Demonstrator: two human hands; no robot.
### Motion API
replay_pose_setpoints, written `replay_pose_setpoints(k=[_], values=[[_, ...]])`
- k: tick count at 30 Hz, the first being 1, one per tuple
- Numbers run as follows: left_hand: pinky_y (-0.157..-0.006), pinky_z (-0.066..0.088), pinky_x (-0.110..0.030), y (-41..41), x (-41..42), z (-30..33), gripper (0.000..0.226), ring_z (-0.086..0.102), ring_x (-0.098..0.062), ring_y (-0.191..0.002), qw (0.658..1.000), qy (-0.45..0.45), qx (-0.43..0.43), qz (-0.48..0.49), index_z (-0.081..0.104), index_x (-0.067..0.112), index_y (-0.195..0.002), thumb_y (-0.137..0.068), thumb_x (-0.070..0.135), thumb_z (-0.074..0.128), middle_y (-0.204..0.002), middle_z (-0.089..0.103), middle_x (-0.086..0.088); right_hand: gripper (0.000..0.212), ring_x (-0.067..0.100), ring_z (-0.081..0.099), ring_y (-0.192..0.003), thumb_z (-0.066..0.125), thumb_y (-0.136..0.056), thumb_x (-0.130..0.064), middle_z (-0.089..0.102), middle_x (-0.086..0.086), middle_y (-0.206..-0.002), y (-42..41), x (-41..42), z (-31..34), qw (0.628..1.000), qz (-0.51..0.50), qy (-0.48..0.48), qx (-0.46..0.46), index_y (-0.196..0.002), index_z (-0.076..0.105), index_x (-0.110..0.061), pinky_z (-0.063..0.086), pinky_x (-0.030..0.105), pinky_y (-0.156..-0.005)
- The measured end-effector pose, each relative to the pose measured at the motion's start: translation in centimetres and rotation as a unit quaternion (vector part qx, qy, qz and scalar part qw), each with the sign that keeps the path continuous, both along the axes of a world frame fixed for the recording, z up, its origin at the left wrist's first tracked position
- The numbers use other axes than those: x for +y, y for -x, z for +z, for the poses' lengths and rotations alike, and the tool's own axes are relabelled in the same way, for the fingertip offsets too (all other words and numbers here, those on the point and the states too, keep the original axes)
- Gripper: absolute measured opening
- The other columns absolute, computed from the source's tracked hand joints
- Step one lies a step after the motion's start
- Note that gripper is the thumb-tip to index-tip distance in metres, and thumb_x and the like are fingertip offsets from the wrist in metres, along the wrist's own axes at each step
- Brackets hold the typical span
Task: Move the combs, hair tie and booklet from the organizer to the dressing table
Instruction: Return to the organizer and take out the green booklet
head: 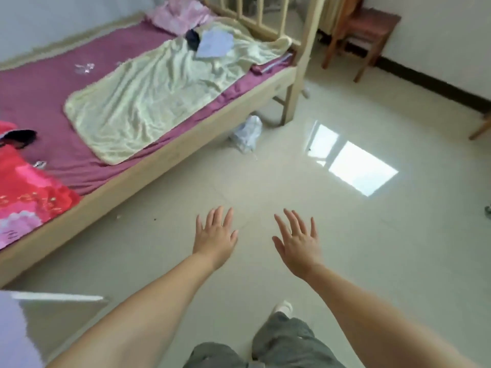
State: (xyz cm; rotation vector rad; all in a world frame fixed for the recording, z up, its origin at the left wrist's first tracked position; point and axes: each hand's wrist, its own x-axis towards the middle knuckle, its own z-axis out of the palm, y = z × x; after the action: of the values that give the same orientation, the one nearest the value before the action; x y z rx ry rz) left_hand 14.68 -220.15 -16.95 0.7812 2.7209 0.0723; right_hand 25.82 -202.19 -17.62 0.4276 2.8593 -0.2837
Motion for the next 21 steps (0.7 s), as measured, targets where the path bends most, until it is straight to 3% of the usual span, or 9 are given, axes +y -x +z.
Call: replay_pose_setpoints(k=[4,9,21], values=[[-0.115,0.006,-0.052,-0.4,15.8,-0.3,0.058,0.012,-0.024,-0.143,0.993,-0.013,-0.002,-0.116,0.014,0.021,-0.146,-0.094,0.043,0.03,-0.155,0.017,-0.009,0.058,0.02,-0.001,-0.148,0.016,-0.097,-0.047,0.004,0.002,-0.161,-4.4,14.0,0.7,0.99,-0.137,-0.024,-0.009,-0.149,0.001,-0.027,-0.003,0.054,-0.117],[-0.115,0.006,-0.051,-0.7,31.7,0.4,0.058,0.011,-0.024,-0.142,0.969,-0.03,0.002,-0.246,0.011,0.02,-0.146,-0.095,0.044,0.027,-0.155,0.014,-0.008,0.057,0.021,0.006,-0.146,0.021,-0.097,-0.044,0.011,0.003,-0.159,-7.6,27.2,0.5,0.953,-0.302,-0.033,-0.019,-0.149,0.007,-0.026,0.0,0.055,-0.117],[-0.116,0.004,-0.051,8.6,69.0,0.9,0.058,0.011,-0.026,-0.143,0.914,-0.019,0.01,-0.406,0.009,0.021,-0.146,-0.095,0.045,0.022,-0.157,0.011,-0.009,0.056,0.019,0.012,-0.145,0.029,-0.096,-0.041,0.017,0.003,-0.158,-0.7,55.4,0.6,0.88,-0.474,-0.02,0.04,-0.148,0.016,-0.025,0.0,0.057,-0.114]])
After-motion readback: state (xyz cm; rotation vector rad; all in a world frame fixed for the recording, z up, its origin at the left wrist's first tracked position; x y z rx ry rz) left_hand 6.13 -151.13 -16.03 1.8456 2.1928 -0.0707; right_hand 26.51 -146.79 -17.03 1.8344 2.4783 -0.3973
